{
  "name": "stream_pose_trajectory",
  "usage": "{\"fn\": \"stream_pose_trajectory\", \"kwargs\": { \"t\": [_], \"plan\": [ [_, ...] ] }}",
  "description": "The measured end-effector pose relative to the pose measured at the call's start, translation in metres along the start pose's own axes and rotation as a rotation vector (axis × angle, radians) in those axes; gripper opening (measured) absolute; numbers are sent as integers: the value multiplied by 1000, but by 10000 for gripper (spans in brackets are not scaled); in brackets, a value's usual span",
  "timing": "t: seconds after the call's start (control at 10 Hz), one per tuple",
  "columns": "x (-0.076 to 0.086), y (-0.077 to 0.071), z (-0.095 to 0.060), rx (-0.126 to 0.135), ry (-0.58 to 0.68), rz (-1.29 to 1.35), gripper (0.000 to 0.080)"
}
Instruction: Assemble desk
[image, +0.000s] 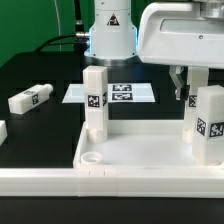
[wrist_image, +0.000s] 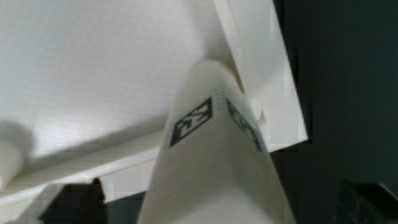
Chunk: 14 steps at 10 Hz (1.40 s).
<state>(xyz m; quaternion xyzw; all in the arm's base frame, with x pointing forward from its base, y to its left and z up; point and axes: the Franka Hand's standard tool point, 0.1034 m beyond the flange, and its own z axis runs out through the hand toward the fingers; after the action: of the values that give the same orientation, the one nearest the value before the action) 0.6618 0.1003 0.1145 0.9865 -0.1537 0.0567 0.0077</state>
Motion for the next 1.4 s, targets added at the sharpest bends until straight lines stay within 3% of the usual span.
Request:
{"fn": "stream_pose_trajectory", "kwargs": {
  "t": [0.4,0.7,0.8,0.9,1.0,1.1,1.4],
  "plan": [
    [1,1,0,-6,6,-291,649],
    [1,1,0,-18,7,-354,649],
    [1,1,0,-18,7,-352,530],
    [1,1,0,-18,7,-344,530],
    [1,1,0,-18,7,-324,347],
    [1,1,0,-18,8,-322,292],
    [2,3,0,-18,9,-126,292]
  ]
}}
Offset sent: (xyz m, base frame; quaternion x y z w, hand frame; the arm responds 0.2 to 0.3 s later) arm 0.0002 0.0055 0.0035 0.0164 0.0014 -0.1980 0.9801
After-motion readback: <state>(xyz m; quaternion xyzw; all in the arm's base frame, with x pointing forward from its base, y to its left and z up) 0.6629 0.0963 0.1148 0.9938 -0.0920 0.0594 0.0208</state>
